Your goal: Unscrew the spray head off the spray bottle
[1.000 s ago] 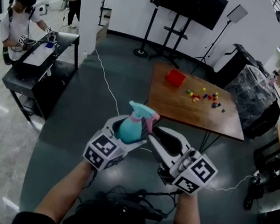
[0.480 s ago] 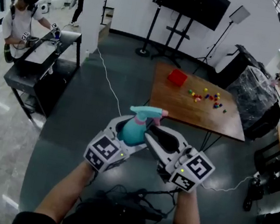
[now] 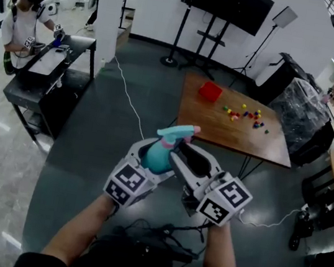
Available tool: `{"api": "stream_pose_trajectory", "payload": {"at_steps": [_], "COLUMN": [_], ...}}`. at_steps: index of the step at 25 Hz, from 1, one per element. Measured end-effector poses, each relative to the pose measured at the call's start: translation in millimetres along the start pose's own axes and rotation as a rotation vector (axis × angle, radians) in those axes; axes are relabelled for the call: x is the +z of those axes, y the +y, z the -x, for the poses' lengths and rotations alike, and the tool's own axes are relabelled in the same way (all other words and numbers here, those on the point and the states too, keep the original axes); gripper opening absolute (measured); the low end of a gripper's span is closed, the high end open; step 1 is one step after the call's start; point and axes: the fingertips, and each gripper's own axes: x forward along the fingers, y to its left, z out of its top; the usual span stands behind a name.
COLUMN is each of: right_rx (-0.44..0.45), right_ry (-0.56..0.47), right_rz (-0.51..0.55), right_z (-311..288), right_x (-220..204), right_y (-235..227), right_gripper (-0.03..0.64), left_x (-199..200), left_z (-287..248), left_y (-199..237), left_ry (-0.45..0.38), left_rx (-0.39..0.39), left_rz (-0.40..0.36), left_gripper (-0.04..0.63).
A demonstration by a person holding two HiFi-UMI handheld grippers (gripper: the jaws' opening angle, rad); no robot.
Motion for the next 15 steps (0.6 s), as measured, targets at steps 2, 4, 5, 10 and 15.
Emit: {"api": "stream_pose_trajectory", "payload": {"at_steps": [2, 4, 5, 10, 15], "right_rx": [-0.043, -0.082, -0.092, -0.100, -0.082], "right_ry": [0.015, 0.034, 0.040, 0.047, 0.057], "right_rz": [-0.001, 0.003, 0.003, 0.004, 0.026], "right_z": [-5.2, -10.1, -11.9, -18.4, -18.1], "right_x": [-2.9, -6.9, -8.5, -10.4, -10.2], "right_y": [-2.1, -4.5, -4.7, -2.8, -1.0], "right_gripper": [0.160, 0.160, 0.160, 0.160, 0.160], "left_x": [-0.8, -2.3, -3.3, -6.1, -6.5], "left_z": [-0.5, -0.8, -1.0, -2.3, -1.1], "left_y": [1.2, 0.8, 0.0, -0.6, -3.0], "left_ry": [0.004, 0.010, 0.014, 0.029, 0.036], "left_rx": [0.009, 0.013, 0.015, 0.014, 0.003], "left_rz": [0.003, 0.000, -0.002, -0.006, -0.004], "left_gripper": [0.421, 0.420, 0.421, 0.422, 0.421]}}
